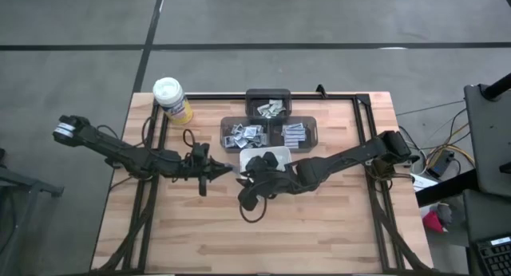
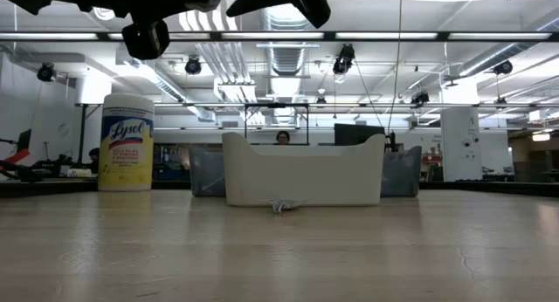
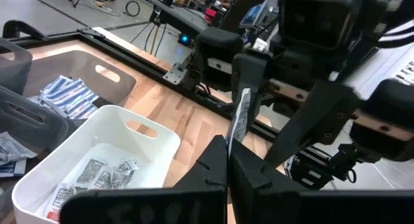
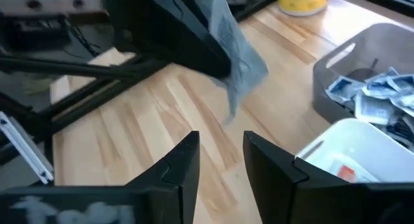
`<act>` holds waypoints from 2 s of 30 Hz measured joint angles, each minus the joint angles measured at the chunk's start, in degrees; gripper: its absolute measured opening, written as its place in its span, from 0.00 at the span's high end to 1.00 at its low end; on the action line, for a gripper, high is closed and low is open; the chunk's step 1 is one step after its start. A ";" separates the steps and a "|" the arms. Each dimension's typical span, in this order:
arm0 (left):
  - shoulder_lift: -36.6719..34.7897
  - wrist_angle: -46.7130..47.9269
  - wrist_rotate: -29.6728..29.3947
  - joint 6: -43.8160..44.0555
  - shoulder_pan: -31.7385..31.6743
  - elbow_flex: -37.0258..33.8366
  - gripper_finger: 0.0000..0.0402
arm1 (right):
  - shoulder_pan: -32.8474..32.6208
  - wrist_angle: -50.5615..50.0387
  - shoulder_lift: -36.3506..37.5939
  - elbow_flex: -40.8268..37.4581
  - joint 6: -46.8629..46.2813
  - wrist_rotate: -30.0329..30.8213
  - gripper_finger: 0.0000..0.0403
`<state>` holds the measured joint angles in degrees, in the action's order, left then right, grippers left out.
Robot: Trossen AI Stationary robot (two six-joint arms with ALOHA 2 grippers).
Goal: Pick & Place First Aid Supplies
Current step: Put the alcohol pad into the left black bin
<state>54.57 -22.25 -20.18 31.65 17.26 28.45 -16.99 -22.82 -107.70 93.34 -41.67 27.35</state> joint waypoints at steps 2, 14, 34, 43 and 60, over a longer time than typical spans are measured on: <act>-0.26 0.00 -0.02 -0.30 0.00 -0.02 1.00 | 0.00 -1.58 0.15 0.00 -0.58 -0.02 0.71; -1.39 2.23 -0.40 -6.70 -4.98 -0.09 1.00 | -2.59 -22.43 3.25 -0.02 -6.21 -1.09 0.73; 9.43 28.30 5.38 -15.21 -21.47 17.14 1.00 | -4.76 -37.42 14.61 -2.36 13.36 -0.32 0.85; 24.04 36.52 5.73 -18.89 -25.06 28.50 1.00 | -4.74 -35.49 27.63 -11.26 18.21 -0.24 0.85; 37.04 56.89 8.37 -21.49 -33.37 41.86 1.00 | -4.72 -12.11 58.83 -42.62 23.44 -5.55 0.87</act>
<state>91.62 34.64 -11.81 10.17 -16.12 70.31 -21.71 -34.93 -48.87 50.72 -18.24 21.80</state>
